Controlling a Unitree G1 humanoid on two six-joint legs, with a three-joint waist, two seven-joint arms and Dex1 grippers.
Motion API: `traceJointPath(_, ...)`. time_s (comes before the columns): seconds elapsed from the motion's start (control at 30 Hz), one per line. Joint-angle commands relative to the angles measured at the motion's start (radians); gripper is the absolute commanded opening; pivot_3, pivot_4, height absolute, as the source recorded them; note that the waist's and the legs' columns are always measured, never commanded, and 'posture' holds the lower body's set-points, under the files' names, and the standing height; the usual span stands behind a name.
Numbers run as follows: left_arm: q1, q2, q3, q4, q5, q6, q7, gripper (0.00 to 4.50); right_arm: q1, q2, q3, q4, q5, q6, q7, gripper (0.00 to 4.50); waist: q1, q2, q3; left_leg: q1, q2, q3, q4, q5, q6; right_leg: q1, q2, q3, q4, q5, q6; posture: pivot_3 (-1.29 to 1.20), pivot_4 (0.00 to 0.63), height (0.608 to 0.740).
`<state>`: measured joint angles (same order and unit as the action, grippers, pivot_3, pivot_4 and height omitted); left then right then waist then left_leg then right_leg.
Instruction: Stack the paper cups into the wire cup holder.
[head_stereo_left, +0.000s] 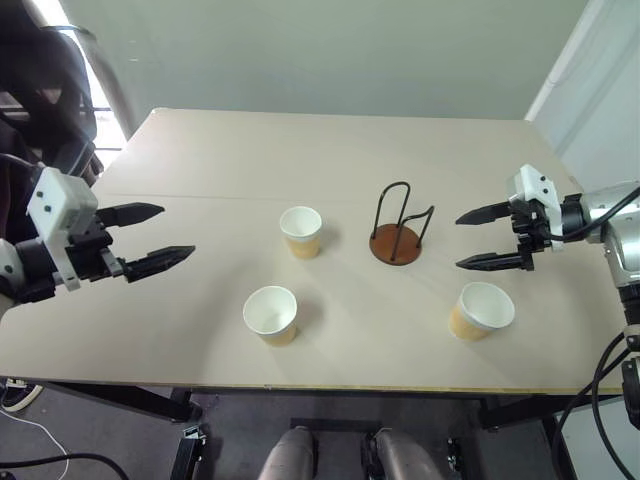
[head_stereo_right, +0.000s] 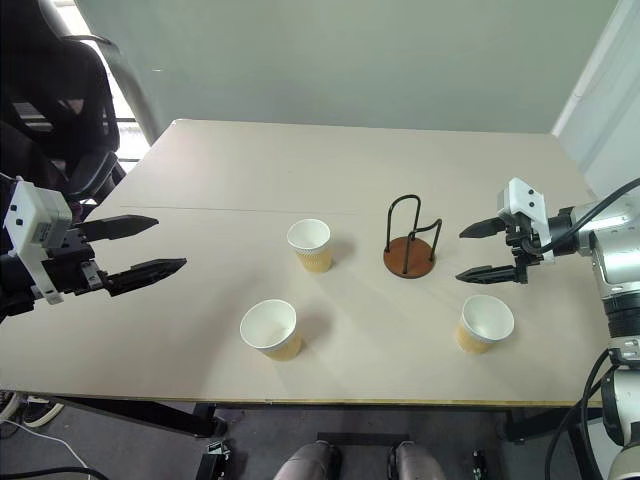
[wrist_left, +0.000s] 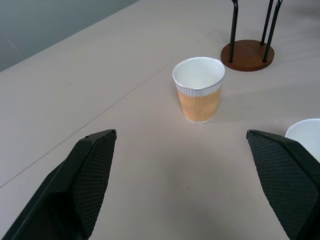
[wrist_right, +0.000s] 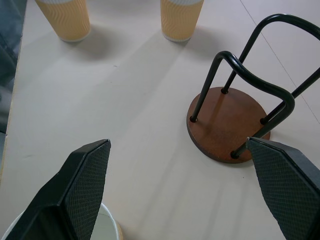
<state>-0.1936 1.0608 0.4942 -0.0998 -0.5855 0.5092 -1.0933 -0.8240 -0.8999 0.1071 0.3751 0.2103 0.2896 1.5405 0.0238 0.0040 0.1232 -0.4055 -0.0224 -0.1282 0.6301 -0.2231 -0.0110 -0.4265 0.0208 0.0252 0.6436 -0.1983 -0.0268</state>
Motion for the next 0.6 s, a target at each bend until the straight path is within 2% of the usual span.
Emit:
traceJointPath(0.03,-0.008,0.019,0.027,-0.008,-0.001,-0.013,-0.008,4.47,-0.007,-0.011,-0.010,-0.032,0.001,-0.001,-0.001,4.50,0.000,0.000,0.000,0.000,0.000,0.000,0.000,0.000,0.000,0.000,0.000,0.000,0.000,0.000,0.000,0.00,0.150,0.740)
traceJointPath(0.43,-0.028,0.042,0.040,0.003,-0.007,-0.010,-0.028,4.47,0.001,-0.019,-0.019,-0.053,0.013,0.018,0.002,4.50,0.000,0.000,0.000,0.000,0.000,0.000,0.000,0.000,0.000,0.000,0.000,0.000,0.000,0.000,0.000,0.00,0.150,0.740)
traceJointPath(0.6,-0.021,0.055,0.052,-0.009,-0.017,0.001,-0.041,4.47,0.031,-0.006,-0.008,-0.134,0.022,0.081,-0.017,4.50,0.000,0.000,0.000,0.000,0.000,0.000,0.000,0.000,0.000,0.000,0.000,0.000,0.000,0.000,0.000,0.00,0.150,0.740)
